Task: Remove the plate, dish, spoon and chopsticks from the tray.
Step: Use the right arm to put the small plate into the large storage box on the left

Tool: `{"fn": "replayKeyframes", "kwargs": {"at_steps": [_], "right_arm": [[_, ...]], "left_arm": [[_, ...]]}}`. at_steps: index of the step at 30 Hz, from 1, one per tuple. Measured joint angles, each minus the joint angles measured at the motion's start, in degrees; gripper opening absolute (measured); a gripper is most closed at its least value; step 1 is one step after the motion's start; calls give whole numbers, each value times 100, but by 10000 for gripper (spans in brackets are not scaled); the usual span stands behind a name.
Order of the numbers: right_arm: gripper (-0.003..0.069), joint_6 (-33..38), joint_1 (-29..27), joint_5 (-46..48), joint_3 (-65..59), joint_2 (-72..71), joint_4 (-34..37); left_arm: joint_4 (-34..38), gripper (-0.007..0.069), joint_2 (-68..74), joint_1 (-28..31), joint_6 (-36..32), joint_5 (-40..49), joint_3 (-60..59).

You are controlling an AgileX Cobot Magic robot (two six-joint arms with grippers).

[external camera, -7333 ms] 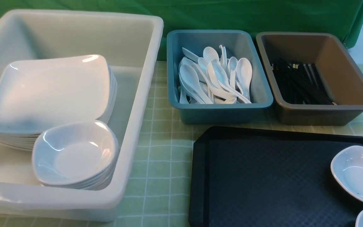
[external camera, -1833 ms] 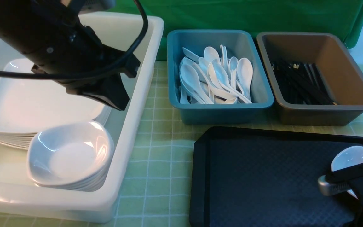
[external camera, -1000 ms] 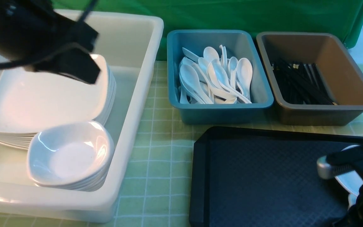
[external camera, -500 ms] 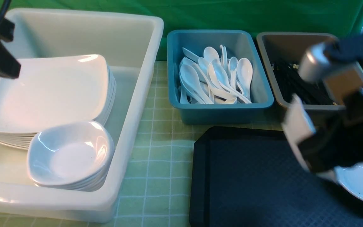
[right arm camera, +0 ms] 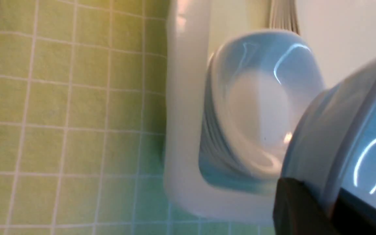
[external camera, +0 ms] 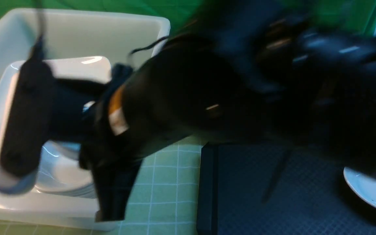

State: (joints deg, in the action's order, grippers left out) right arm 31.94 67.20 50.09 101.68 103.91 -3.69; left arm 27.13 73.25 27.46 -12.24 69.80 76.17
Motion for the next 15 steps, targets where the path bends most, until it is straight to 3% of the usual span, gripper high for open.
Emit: {"fn": "replayKeyframes", "kwargs": {"at_steps": [5, 11, 15], "right_arm": [[29, 797, 47, -210, 220, 572, -133], [61, 1130, 47, -567, 227, 1008, -243], [127, 1137, 47, -771, 227, 1083, -266]], "left_arm": [[521, 0, 0, 639, -29, -6, 0], [822, 0, 0, 699, -274, -6, 0], [861, 0, 0, 699, -285, -6, 0]]}}
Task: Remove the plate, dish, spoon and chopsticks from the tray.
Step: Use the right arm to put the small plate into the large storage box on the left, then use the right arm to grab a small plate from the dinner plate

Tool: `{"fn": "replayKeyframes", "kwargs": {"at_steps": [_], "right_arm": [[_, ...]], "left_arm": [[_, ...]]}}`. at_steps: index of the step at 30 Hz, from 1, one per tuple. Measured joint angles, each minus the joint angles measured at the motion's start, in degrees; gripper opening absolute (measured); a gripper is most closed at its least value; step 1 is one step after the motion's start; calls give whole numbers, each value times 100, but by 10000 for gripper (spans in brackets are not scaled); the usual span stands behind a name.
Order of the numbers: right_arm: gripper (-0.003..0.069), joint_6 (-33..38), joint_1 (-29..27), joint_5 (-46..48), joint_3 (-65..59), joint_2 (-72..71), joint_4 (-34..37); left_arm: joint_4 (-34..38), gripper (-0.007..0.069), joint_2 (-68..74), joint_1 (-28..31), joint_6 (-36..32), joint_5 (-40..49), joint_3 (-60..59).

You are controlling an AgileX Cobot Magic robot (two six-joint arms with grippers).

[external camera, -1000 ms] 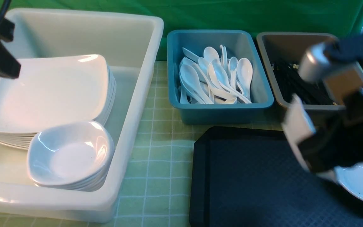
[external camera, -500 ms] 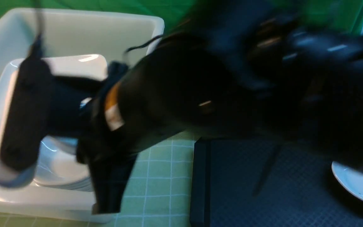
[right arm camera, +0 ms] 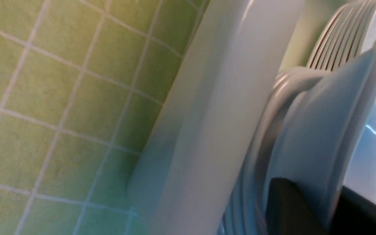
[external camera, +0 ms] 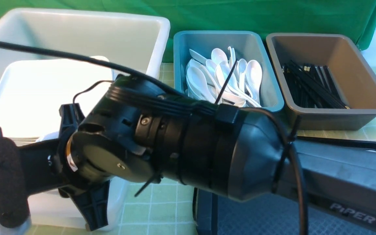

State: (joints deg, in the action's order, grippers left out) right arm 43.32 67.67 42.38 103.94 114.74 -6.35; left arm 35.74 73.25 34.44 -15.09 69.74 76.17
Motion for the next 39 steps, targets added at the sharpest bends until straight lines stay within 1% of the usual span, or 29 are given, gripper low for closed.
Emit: {"fn": "replayKeyframes", "kwargs": {"at_steps": [1, 4, 5, 6, 9, 14, 22, 24, 25, 27, 28, 29, 30, 31, 32, 33, 34, 35, 37, 38, 39], "right_arm": [[147, 0, 0, -7, 0, 2, -5], [240, 0, 5, -14, 0, 2, -39], [252, 0, 5, -9, 5, 2, -45], [286, -6, 16, 6, 7, 2, -110], [323, -121, 24, 61, 19, -35, -329], [328, -282, 24, 345, 44, -367, -591], [328, -604, 24, 860, 95, -1183, -719], [328, -741, 24, 1200, 95, -1316, -895], [328, -982, 24, 1485, 95, -1379, -1076], [307, -1440, 24, 2030, 95, -1460, -1594], [280, -1781, 24, 2306, 63, -1523, -1962], [243, -2155, -7, 2468, -4, -1617, -2293], [208, -2444, -58, 2537, -73, -1735, -2477], [148, -2657, -182, 2586, -194, -1879, -2599], [85, -2892, -368, 2608, -316, -2085, -2605], [62, -3010, -445, 2608, -398, -2199, -2583], [34, -3208, -670, 2614, -559, -2401, -2476], [15, -3410, -1137, 2619, -837, -2691, -2204], [3, -3610, -1635, 2631, -1231, -3023, -1767], [1, -3665, -2023, 2651, -1516, -3204, -1477], [0, -3666, -2185, 2657, -1639, -3239, -1420]], "left_arm": [[0, 0, 0, 0, 0, 0, 0], [0, 0, 0, 0, 0, 0, 0], [0, 0, 0, 0, 0, 0, 0], [0, 0, 0, 0, 0, 0, 0], [0, 0, 0, 0, 0, 0, 0], [0, 0, 0, 0, 0, 4, 0], [0, 0, 0, 0, -21, 4, 0], [0, 0, 0, 0, -21, 4, 0], [0, 0, 0, 0, -21, 4, 0], [0, 0, 0, 0, -21, 4, 0], [0, 0, 0, 0, -21, 4, 0], [0, 0, 0, 0, -21, 4, 0], [0, 0, 0, 0, -21, 4, 0], [0, 0, 0, 0, -21, 4, 0], [0, 0, 0, 0, -21, 4, 0], [0, 0, 0, 0, -21, 4, 0], [-6, 0, 0, 0, -21, 4, 0], [-6, 0, 0, 0, -21, 4, 0], [-6, 0, 0, 0, -21, 4, 0], [-6, 0, 0, 0, -21, 4, 0], [-6, 0, 0, 0, -21, 4, 0]]}}
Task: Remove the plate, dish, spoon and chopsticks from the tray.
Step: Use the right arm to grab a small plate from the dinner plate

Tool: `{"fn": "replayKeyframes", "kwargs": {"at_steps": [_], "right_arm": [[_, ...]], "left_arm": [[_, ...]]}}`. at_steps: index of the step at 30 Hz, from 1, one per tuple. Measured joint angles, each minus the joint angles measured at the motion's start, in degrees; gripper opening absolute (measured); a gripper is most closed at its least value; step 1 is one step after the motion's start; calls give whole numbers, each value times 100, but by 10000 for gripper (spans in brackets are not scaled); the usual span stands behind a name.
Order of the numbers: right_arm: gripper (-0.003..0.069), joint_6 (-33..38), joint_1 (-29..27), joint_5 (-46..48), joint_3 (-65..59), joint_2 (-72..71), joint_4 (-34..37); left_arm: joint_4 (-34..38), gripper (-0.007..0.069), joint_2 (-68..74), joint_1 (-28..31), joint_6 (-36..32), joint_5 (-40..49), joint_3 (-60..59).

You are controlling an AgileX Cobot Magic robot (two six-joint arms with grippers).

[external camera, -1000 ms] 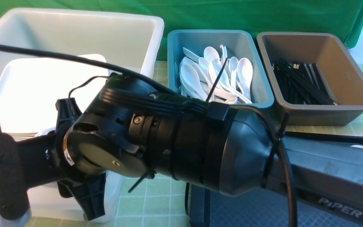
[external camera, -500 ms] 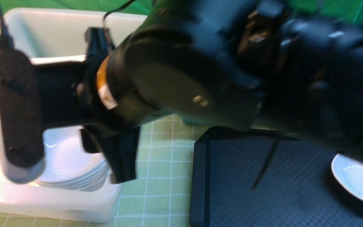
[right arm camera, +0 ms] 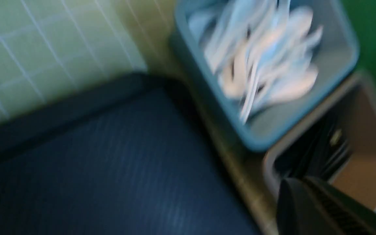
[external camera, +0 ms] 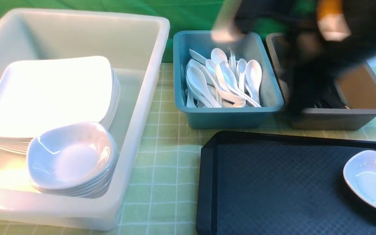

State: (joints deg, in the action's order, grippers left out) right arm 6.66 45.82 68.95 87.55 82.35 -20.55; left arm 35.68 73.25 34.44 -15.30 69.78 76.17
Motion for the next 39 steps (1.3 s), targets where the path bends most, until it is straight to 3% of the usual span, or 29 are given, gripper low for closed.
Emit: {"fn": "replayKeyframes", "kwargs": {"at_steps": [1, 4, 8, 14, 18, 25, 30, 32, 35, 39], "right_arm": [[1, -58, -639, 25, -511, -223, 432], [29, -92, -1694, -48, -1494, -364, 1019], [142, -112, -2469, -748, -2645, -188, 1273], [329, -112, -2655, -1640, -3366, 386, 1198], [358, -112, -2655, -1904, -3408, 904, 801], [360, -481, -2655, -2099, -3410, 1597, -104], [350, -666, -2655, -2117, -3410, 1826, -314], [293, -704, -2655, -2122, -3410, 1838, -354], [116, -729, -2667, -2080, -3410, 1837, -446], [76, -764, -2653, -1873, -3310, 1679, -435]], "left_arm": [[0, 0, 0, 0, 0, 0, 0], [0, 0, 0, 0, 0, 0, 0], [0, 0, 0, 0, 0, 0, 0], [53, 0, 0, 0, 0, 0, 0], [65, 0, 0, 0, -63, 0, 0], [66, 0, 0, 0, -103, 0, 0], [66, 0, 0, 0, -103, 0, 0], [71, 0, 0, 0, -103, 0, 0], [84, 0, 0, 0, -103, 0, 0], [84, 0, 0, 0, -107, 0, 0]]}}
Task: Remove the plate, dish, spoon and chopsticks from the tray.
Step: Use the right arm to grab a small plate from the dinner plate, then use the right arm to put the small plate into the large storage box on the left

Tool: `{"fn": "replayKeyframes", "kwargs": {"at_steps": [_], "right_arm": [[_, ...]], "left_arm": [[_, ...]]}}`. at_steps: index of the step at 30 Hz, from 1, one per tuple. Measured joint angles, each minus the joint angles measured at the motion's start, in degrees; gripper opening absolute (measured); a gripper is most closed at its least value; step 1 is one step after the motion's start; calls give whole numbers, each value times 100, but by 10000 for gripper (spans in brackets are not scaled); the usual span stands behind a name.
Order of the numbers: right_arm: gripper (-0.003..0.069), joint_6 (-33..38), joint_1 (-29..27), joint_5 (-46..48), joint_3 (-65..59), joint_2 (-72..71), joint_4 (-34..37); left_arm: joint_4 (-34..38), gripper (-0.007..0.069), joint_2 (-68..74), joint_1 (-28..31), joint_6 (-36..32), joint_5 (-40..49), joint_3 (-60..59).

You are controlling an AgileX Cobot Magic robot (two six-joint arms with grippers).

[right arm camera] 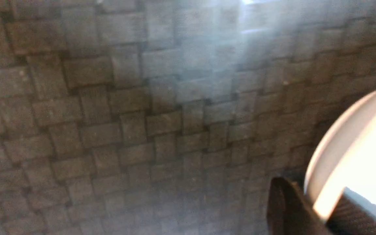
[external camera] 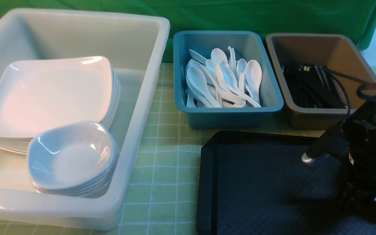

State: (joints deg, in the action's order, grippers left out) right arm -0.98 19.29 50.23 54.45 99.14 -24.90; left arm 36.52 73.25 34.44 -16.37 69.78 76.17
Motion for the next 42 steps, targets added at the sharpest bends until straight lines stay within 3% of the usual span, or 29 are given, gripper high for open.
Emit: {"fn": "replayKeyframes", "kwargs": {"at_steps": [7, 10, 12, 13, 15, 16, 17, 19, 22, 30, 38, 42], "right_arm": [[26, 51, 594, 1001, 448, -870, 719], [26, 43, 1616, 1437, 1189, -1681, 1032], [26, 43, 1988, 1426, 1497, -1883, 1096], [26, 50, 2499, 1315, 1937, -1996, 1166], [26, 98, 2865, 1142, 2253, -2003, 1187], [26, 254, 3319, 799, 2582, -1917, 1207], [26, 283, 3319, 799, 2623, -1897, 1213], [26, 797, 3927, 68, 3071, -1527, 1213], [26, 1612, 4408, -751, 3359, -906, 1225], [26, 3213, 4816, -1899, 3427, 428, 1252], [41, 3521, 4816, -2258, 3432, 825, 1204], [98, 3532, 4816, -2415, 3438, 933, 1197]], "left_arm": [[30, 0, 0, 0, 0, 0, 0], [54, 0, 0, 0, 0, 0, 0], [60, 0, 0, 0, 0, 0, 0], [60, 0, 0, 0, 0, 0, 0], [67, 0, 0, 0, 0, 0, 0], [67, 0, 0, 0, 0, 0, 0], [67, 0, 0, 0, 0, 0, 0], [67, 0, 0, 0, -15, 0, 0], [50, 0, 0, 0, -15, 0, 0], [20, 0, 0, 0, -15, 0, 0], [3, 0, 0, 0, -15, 0, 0], [3, 0, 0, 0, -15, 0, 0]]}}
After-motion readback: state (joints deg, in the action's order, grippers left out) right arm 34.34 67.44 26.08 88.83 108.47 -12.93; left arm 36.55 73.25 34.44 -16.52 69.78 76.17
